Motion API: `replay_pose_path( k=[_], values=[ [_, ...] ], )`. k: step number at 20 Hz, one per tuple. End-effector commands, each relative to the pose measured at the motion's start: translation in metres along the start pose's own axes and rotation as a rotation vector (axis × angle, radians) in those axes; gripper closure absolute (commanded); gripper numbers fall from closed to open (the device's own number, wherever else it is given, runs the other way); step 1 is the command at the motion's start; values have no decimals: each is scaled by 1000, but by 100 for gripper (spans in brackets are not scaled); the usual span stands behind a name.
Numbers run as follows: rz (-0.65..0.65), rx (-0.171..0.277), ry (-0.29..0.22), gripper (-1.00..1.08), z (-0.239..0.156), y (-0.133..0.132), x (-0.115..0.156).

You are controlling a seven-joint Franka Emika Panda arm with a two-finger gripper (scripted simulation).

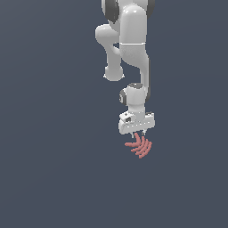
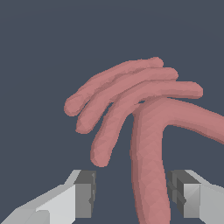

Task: Pick up the object and move it to a goal position.

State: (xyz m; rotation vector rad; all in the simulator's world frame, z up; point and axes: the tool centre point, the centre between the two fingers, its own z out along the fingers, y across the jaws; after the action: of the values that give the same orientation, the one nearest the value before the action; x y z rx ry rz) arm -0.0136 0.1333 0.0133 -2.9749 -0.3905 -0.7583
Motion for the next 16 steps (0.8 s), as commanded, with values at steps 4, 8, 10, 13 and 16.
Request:
replay_pose_path(
  k=[4,8,10,13,16],
  values=[
    [11,-12,-5,108,2,10,-3],
    [3,-3,0,108,-1,4,1],
    [2,-3,1,108,-2,7,2],
    [2,-4,1,108,-6,15,3],
    [2,-4,1,108,-11,27,6]
  ],
)
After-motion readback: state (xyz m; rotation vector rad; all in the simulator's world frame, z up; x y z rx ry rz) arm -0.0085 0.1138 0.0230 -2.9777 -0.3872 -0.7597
